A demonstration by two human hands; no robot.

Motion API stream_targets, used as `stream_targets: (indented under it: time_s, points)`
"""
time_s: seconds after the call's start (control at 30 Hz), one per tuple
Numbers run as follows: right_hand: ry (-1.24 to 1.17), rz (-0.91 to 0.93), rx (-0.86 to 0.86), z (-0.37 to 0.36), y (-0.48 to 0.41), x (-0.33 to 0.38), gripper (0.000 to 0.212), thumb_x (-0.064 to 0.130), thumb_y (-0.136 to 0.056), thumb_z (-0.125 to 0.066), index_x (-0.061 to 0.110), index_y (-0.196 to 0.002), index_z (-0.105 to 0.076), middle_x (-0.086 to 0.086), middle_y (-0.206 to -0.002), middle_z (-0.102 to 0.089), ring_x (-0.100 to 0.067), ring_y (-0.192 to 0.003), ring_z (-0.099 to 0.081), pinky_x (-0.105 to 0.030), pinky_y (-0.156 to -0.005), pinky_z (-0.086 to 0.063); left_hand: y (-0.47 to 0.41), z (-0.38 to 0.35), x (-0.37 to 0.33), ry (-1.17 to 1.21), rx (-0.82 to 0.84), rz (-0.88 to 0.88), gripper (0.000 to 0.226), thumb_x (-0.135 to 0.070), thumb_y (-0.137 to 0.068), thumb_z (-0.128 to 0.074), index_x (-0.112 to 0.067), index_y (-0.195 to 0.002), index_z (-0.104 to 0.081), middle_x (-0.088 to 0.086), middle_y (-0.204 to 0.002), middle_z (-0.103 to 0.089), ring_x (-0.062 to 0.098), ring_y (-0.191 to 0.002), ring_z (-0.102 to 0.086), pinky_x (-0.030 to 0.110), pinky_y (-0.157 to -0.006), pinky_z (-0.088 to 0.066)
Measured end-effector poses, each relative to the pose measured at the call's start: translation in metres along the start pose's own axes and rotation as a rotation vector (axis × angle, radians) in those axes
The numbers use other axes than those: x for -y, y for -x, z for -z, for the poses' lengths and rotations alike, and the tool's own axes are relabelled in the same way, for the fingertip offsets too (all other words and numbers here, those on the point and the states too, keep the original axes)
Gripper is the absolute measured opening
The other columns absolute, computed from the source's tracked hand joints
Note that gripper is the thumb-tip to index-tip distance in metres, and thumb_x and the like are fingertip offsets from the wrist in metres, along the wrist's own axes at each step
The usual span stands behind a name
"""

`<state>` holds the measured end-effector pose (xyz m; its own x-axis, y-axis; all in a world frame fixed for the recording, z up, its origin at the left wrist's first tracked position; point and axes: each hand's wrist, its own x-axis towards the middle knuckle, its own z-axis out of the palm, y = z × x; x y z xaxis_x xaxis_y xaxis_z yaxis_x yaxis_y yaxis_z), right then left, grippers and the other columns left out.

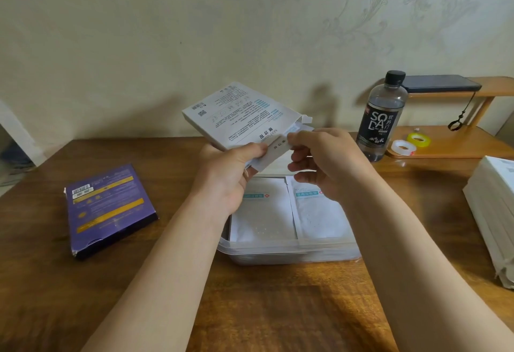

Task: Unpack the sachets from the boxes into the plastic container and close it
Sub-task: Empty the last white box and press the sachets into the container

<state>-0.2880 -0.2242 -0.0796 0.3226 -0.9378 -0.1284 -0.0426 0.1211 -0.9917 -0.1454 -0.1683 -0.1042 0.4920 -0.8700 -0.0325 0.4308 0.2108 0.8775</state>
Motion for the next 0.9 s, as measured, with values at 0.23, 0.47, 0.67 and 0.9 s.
stream_targets:
  time_s: [0.23,0.47,0.67,0.9]
  points:
    - [0.007,-0.023,-0.018,0.003,0.001,0.005,0.015,0.01,-0.084,-0.063,0.005,-0.07,-0.064,-0.003,-0.049,-0.051,-0.019,-0.045,-0.051,-0.027,-0.047,-0.043,-0.001,0.003,-0.005,-0.019,-0.028,-0.019,0.034,0.018,-0.08,-0.07,-0.009,-0.101,-0.068,0.009,-0.093,-0.079,0.025,-0.081,-0.077,0.037,-0.073,-0.064]
    - [0.103,0.028,0.013,0.011,0.003,0.009,0.017,0.009,-0.084,-0.062,0.004,-0.068,-0.064,-0.004,-0.051,-0.053,-0.021,-0.046,-0.052,-0.027,-0.047,-0.044,-0.005,0.012,-0.01,0.034,-0.058,-0.025,0.038,0.018,-0.078,-0.07,-0.008,-0.106,-0.068,0.01,-0.095,-0.078,0.026,-0.081,-0.077,0.032,-0.063,-0.062]
    - [0.447,0.381,-0.073,0.025,-0.005,0.003,0.052,-0.001,-0.089,-0.048,0.025,-0.134,-0.053,-0.005,-0.106,-0.064,-0.017,-0.077,-0.065,-0.028,-0.063,-0.054,-0.007,0.016,-0.011,0.063,-0.091,0.009,0.034,0.017,-0.082,-0.068,-0.011,-0.1,-0.067,0.008,-0.097,-0.076,0.02,-0.075,-0.077,0.027,-0.059,-0.061]
    - [0.763,0.96,-0.109,0.022,-0.019,-0.017,0.024,0.013,-0.087,-0.076,0.02,-0.11,-0.078,-0.007,-0.113,-0.062,-0.013,-0.093,-0.06,-0.022,-0.08,-0.051,-0.006,0.014,-0.01,0.094,-0.053,0.043,0.031,0.018,-0.083,-0.065,-0.006,-0.103,-0.068,0.01,-0.094,-0.078,0.022,-0.079,-0.077,0.028,-0.061,-0.062]
